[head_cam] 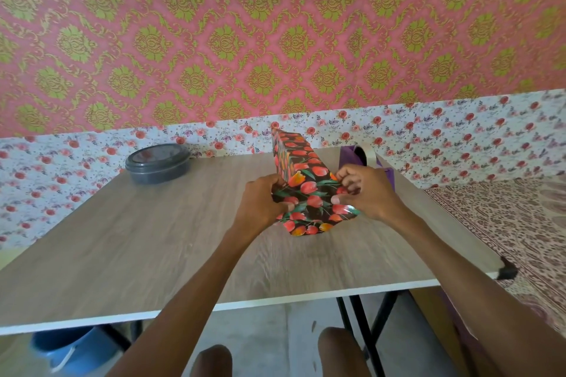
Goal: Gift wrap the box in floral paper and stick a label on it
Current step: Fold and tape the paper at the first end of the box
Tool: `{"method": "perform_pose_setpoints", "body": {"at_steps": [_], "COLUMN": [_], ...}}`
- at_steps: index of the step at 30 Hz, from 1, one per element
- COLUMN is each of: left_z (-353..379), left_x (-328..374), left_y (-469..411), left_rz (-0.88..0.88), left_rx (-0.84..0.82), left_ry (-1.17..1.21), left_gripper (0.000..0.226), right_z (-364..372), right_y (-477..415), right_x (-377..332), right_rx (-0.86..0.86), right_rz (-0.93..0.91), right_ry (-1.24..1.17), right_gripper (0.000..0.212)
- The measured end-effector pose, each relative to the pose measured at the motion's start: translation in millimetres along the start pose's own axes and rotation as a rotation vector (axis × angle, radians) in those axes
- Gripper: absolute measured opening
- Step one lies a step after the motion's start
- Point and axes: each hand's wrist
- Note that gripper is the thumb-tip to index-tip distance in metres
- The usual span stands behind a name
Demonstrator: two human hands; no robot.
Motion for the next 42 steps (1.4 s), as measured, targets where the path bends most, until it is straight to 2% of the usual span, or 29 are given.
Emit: {"method": "perform_pose_setpoints", "body": {"at_steps": [7,14,19,24,31,42], "left_z": [-2.5,-4.9,-6.1,-5.6,-6.8,-6.0], "left_x": [-1.8,-12.1,-16.6,-17.5,-19.6,-21.3], "left_y": [-0.1,1.9,2.0,1.8,3.0,4.1], "left_rz": [-0.012,-0.068,-0.066,-0.081,-0.086,-0.100], "left_rx": [-0.024,-0.060,-0.041,-0.034,-0.018,0.011], "left_ry": [-0.043,-0.062,-0.061,-0.066,-0.061,0.007], "left_gripper": [0.029,0.023,0.024,0.028,0.027,0.026], "right_z": [4.8,-5.6,-9.6,-0.9,0.9,19.5], "right_y": [3.8,12.7,25.8,29.9,39.1,40.8], "right_x": [11.2,22.0,28.3,37.6,37.5,31.5], "right_rx": [0.033,-0.091,-0.217,-0.089,-0.060,0.325], "right_rz": [-0.030,0.051,0.070,0.025,-0.001,-0.109], "right_ry": [-0.028,-0.144,-0.239,-0.221,-0.358,-0.223], "right_gripper": [0.037,0.037,0.056,0.052,0.046,0.018]}}
Point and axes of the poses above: each hand's wrist, its own y-axis away from the middle knuckle, its own z-axis out of the palm, x = y × z, and after that the axes turned 7 degrees about -y, right-handed
